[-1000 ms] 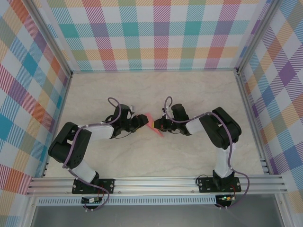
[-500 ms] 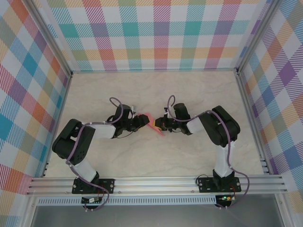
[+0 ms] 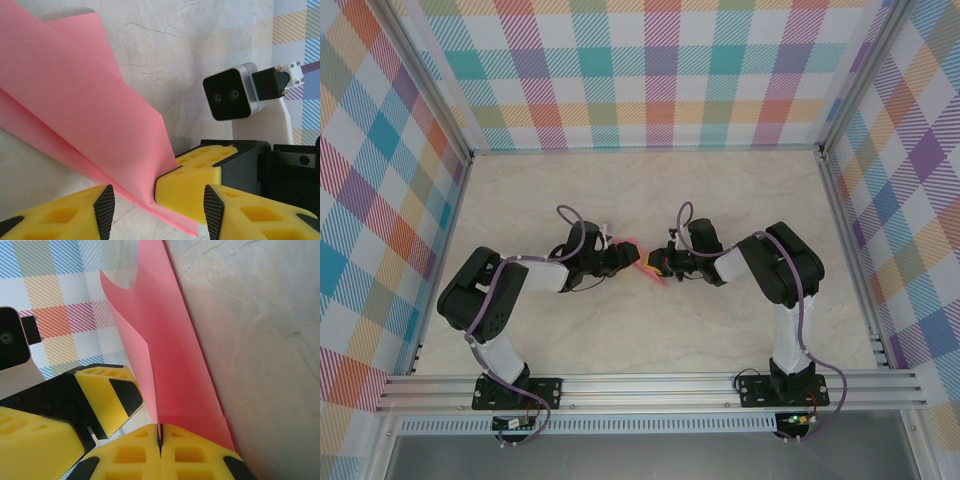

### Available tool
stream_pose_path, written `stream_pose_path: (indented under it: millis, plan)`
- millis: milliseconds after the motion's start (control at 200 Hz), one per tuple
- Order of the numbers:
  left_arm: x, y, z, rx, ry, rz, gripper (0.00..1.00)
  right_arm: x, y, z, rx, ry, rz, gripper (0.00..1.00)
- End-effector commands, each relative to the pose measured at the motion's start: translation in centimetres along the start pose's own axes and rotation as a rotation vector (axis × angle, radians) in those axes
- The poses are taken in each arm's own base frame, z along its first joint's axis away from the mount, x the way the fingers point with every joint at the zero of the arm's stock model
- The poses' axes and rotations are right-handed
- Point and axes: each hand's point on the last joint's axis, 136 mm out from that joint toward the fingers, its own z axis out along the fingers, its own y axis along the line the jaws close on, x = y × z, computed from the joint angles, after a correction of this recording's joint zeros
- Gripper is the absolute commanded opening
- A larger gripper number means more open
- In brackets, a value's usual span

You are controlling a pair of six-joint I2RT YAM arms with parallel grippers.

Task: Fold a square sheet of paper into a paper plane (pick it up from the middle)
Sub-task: Fold the wing for the fifth time at the center of the table.

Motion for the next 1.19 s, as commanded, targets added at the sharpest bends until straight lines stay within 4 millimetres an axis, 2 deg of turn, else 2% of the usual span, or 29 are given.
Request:
stream_pose_path:
  millis: [0,570,840,1095,1190]
  plan:
    - [-0.8,-1.9,0.5,0.058,-0.015,0.049,0.52,-0.4,-0.5,-0.1,-0.013,-0.002,0.032,0.00]
    - [-1.1,-1.4,1.9,0.057,-0.010,0.035,0.44,-0.2,-1.8,-0.1,0.019,0.010,0.076,0.00]
    - [-1.2,-2.3,1.1,0.104,-0.041,0.066,0.44,0.0,-2.5,0.0,0.051,0.021,0.078,0.00]
    - [-1.0,-2.2,1.3,0.109,-0.035,0.069,0.44,-0.1,-2.7,0.1,0.055,0.021,0.074,0.00]
    - [-1.0,-2.5,1.2,0.127,-0.041,0.077,0.43,0.2,-3.3,0.1,0.078,0.030,0.099,0.00]
